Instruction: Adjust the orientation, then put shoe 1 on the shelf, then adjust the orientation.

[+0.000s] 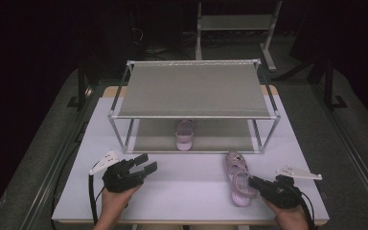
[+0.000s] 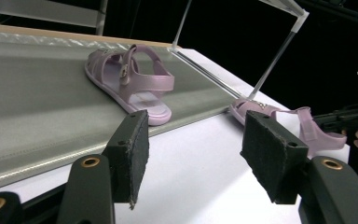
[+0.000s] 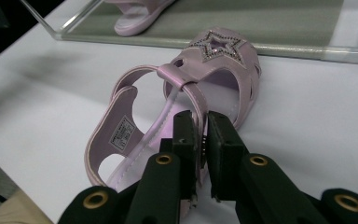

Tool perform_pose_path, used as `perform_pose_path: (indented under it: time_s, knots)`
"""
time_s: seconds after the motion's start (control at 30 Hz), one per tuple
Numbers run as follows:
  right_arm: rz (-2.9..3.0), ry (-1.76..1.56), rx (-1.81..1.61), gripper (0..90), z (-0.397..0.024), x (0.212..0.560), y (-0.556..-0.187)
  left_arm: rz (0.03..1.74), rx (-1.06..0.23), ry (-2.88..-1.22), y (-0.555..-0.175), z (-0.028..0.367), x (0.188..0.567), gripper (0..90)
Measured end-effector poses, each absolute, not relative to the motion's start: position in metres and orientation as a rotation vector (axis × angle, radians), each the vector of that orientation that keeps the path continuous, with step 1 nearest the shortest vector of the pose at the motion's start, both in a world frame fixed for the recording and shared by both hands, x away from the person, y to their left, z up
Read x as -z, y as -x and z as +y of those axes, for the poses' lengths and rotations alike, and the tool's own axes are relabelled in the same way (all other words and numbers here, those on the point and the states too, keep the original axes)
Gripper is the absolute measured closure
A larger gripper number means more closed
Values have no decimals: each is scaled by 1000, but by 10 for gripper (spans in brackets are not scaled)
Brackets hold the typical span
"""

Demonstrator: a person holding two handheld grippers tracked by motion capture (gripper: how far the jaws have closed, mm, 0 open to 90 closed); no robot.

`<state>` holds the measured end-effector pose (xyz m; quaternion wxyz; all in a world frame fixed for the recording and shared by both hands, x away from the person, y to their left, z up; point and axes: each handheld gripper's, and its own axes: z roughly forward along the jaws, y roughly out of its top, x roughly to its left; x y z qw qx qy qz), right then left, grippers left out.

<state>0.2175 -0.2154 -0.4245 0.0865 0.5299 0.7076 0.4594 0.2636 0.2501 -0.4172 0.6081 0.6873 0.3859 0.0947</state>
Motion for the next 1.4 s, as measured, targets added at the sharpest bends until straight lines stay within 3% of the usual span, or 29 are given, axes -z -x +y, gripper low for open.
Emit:
perform_pose_path:
  time_s: [0.63,1.4]
  knots:
    - [2050,-1615,-1545,824,-217,420,-209,891,-242,-1623,-262,247,417,291]
    - [2029,-1589,-1627,823,-207,407,-214,857,-259,-1642,-255,245,414,273]
